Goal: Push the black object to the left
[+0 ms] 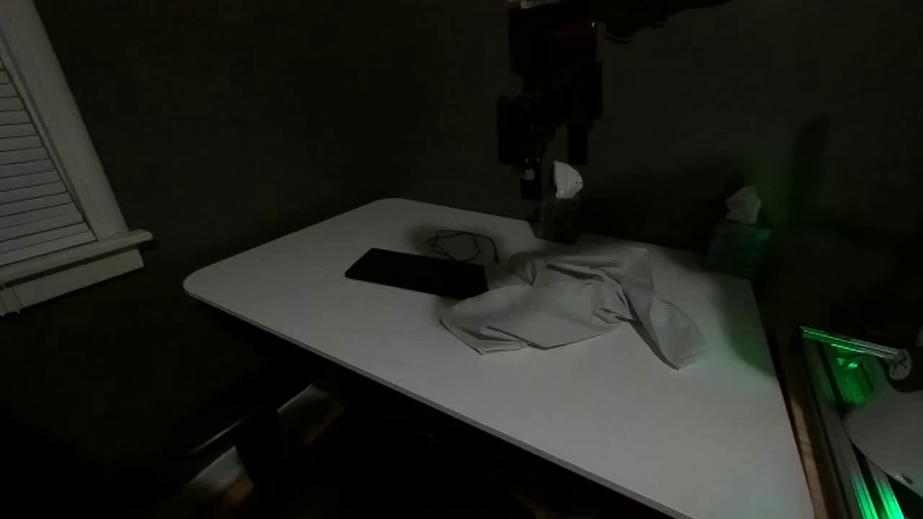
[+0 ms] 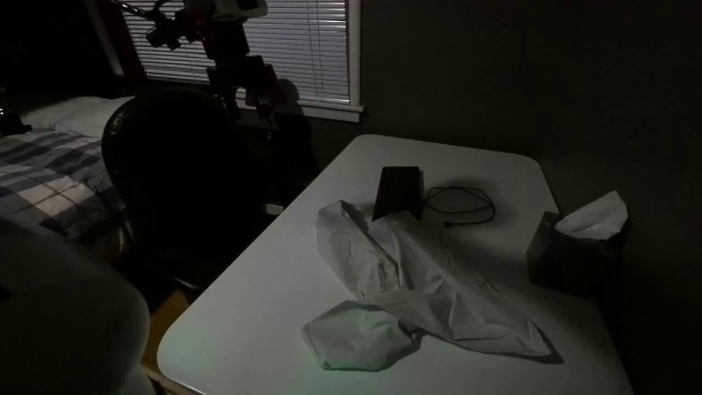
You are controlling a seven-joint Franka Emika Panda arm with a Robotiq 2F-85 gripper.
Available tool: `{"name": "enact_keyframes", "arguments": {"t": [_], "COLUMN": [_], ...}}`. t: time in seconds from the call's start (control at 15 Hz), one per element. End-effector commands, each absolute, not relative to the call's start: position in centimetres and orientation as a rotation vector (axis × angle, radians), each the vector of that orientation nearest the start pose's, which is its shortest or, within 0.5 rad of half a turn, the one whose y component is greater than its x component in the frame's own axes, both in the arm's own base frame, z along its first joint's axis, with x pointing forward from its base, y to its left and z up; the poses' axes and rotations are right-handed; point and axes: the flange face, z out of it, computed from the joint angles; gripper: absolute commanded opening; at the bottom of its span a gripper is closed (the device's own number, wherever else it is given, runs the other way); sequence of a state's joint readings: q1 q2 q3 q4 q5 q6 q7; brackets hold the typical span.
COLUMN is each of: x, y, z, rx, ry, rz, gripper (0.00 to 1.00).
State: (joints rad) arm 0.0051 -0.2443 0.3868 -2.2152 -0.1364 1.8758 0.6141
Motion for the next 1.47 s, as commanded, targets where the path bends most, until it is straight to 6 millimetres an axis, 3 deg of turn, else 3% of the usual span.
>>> {"name": "enact_keyframes", "arguments": {"t": [0.0,0.33,0.47,0.6,0.93,1.13,1.4], "x": [43.5,43.5,45.9,49.4,58.0,61.3,64.6], "y": [17.6,17.6,16.5,13.9,4.2,-1.7,-6.4], "z": [46.4,46.4,46.0,45.5,41.9,39.4,36.9], "rx": [-3.374,-3.374,-3.316,-3.200,-3.002,-2.912,-2.790], "ry": [0.320,0.320,0.364,0.505,0.844,1.079,1.393], "rz": [-0.005,-0.005,-0.056,-0.176,-0.334,-0.329,-0.358], "gripper": [1.00,1.00,1.00,1.00,1.00,1.00,1.00]}}
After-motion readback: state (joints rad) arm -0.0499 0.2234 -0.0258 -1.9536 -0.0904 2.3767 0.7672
